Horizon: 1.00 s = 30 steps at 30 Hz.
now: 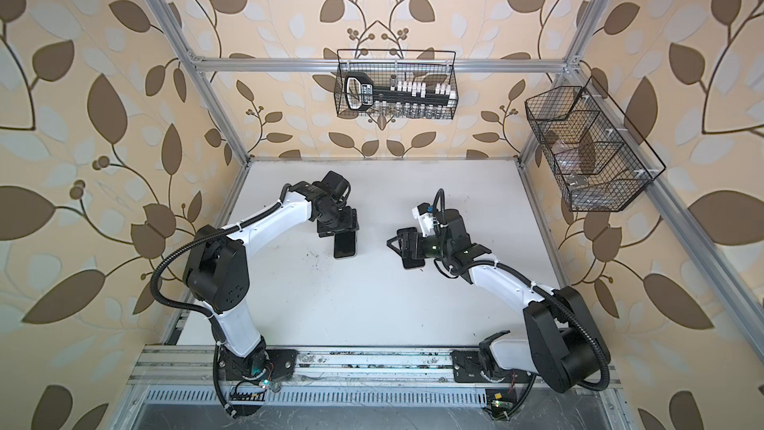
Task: Take the phone out of the phone case
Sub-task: Pick up the phone from the center of the table, then pass the phone.
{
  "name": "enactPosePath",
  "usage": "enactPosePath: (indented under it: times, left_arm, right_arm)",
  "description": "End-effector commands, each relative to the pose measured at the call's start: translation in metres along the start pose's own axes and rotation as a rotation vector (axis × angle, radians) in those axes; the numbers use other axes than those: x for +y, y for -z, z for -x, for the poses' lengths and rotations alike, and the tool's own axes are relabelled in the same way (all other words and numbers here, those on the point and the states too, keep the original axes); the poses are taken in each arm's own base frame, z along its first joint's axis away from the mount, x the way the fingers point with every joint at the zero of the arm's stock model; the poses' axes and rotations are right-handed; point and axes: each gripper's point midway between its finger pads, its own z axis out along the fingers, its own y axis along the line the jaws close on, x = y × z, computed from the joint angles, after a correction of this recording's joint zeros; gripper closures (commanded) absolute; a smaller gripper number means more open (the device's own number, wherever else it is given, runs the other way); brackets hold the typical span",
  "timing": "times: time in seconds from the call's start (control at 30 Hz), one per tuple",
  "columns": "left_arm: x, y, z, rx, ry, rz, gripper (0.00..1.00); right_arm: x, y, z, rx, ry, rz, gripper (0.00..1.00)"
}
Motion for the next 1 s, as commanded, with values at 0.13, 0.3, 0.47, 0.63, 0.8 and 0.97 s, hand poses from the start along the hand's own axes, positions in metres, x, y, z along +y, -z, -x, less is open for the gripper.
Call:
enactPosePath:
  times: [0.13,0.3,0.47,0.63,0.8,0.97]
  left_arm:
    - [-0.031,0.047,0.008,-0.064,0.010,-0.123,0.58]
    - [-0.043,0.054,0.002,-0.071,-0.001,-0.149,0.59]
    - [-0.053,0.061,-0.002,-0.075,-0.007,-0.172,0.60]
    - [-0.060,0.064,-0.006,-0.073,-0.015,-0.192,0.60]
    - [-0.065,0.066,-0.009,-0.075,-0.017,-0.207,0.60]
    - [-0.068,0.071,-0.010,-0.082,-0.016,-0.221,0.60]
  right_arm:
    - [0.024,-0.023,-0.016,0.042,-0.002,0.108,0.05]
    - [0.040,-0.036,-0.016,0.049,0.009,0.149,0.07]
    - [0.056,-0.046,-0.014,0.054,0.027,0.175,0.08]
    - [0.072,-0.055,-0.010,0.046,0.031,0.212,0.10]
    - [0.081,-0.063,-0.007,0.037,0.034,0.223,0.15]
    - [0.087,-0.068,-0.003,0.023,0.022,0.238,0.36]
